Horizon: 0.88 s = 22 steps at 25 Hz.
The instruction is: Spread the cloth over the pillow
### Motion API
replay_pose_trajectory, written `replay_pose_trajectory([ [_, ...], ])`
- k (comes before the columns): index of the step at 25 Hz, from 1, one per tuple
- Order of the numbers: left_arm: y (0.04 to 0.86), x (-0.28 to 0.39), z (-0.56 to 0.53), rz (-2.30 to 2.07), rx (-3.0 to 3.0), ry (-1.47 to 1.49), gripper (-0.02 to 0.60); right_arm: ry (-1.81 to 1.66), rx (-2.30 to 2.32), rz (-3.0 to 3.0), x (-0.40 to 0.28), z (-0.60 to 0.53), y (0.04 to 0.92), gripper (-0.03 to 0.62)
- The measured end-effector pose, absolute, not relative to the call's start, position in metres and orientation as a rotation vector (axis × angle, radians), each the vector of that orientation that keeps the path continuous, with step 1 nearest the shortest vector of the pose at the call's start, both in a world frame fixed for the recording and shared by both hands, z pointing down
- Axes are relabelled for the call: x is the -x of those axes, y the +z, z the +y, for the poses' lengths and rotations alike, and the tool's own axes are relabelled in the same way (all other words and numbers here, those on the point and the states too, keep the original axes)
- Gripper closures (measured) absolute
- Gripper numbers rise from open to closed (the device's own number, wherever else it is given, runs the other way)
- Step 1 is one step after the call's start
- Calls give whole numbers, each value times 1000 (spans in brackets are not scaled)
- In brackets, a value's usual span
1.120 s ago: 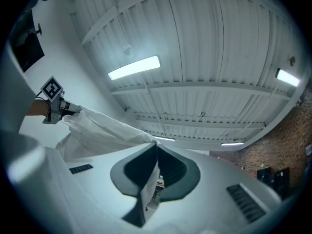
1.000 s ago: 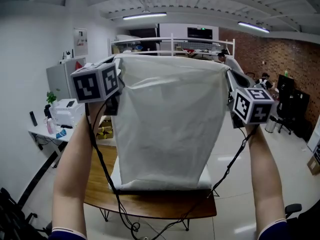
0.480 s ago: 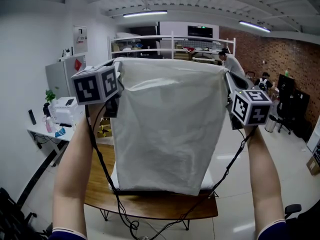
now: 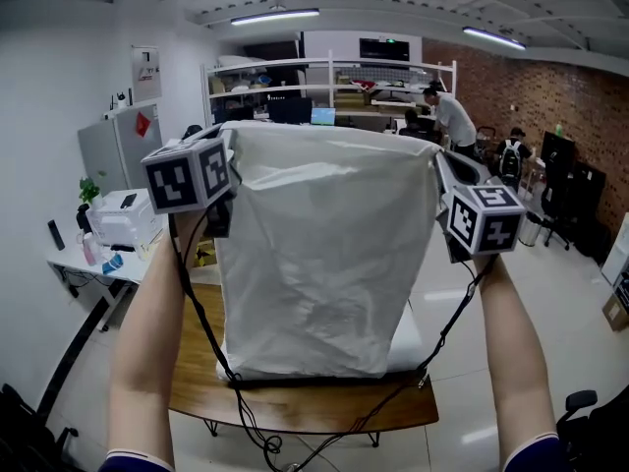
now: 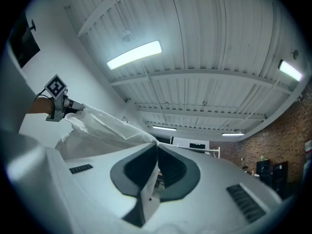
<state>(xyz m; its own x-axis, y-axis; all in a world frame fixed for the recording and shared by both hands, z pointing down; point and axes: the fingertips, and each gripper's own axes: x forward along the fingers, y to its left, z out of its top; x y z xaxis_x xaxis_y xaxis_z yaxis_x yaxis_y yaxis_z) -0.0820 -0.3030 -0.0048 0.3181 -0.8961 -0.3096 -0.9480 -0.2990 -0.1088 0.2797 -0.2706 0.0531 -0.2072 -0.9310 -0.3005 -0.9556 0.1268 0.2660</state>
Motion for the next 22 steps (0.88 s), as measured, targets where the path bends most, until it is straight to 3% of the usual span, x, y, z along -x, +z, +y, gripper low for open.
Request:
replay_pose_trajectory([
  [22, 286, 108, -462, 1835, 2685, -184, 568, 183, 2197, 2522, -260, -393, 266, 571],
])
